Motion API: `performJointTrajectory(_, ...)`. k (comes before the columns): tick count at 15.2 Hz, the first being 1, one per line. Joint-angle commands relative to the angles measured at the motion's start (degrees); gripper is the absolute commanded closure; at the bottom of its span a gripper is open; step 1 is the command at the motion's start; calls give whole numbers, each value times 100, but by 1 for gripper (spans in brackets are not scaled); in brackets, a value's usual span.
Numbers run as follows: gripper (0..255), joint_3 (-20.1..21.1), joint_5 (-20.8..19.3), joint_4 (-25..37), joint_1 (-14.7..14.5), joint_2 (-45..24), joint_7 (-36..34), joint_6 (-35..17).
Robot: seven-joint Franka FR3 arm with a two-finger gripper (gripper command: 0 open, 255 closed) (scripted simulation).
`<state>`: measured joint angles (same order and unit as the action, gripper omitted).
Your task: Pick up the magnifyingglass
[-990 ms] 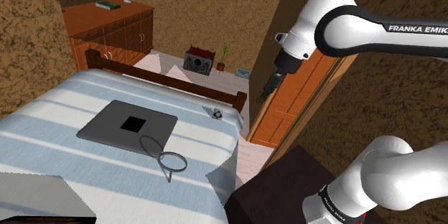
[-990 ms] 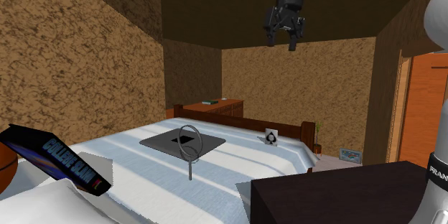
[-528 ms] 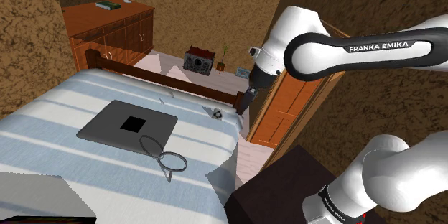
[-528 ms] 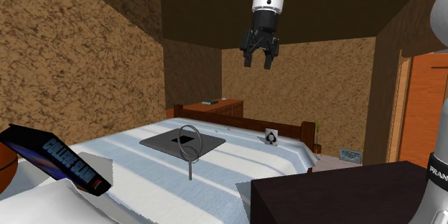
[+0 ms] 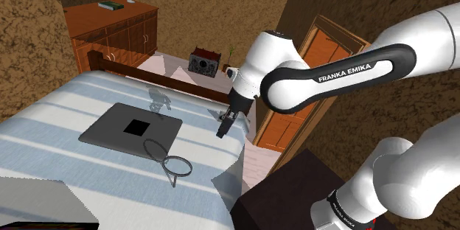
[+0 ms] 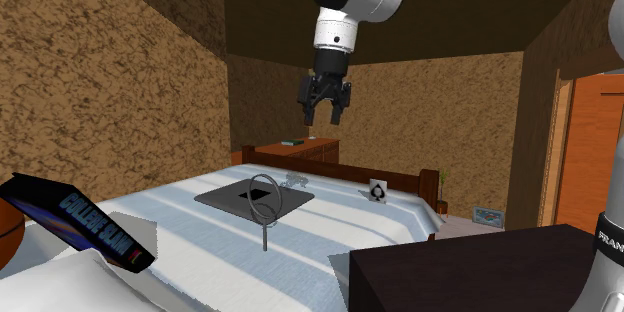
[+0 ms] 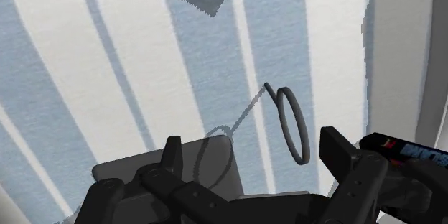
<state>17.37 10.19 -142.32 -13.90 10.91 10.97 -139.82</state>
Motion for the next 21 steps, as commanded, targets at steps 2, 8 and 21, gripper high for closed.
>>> performJointTrajectory(2, 0, 201, -212, 174, -84, -604, -100, -495)
performJointTrajectory(8, 0, 417, -1058, 698, -356, -1834, -589, -1259)
performJointTrajectory(21, 255, 134, -1872, 945, -747, -2845, -1103, -2005)
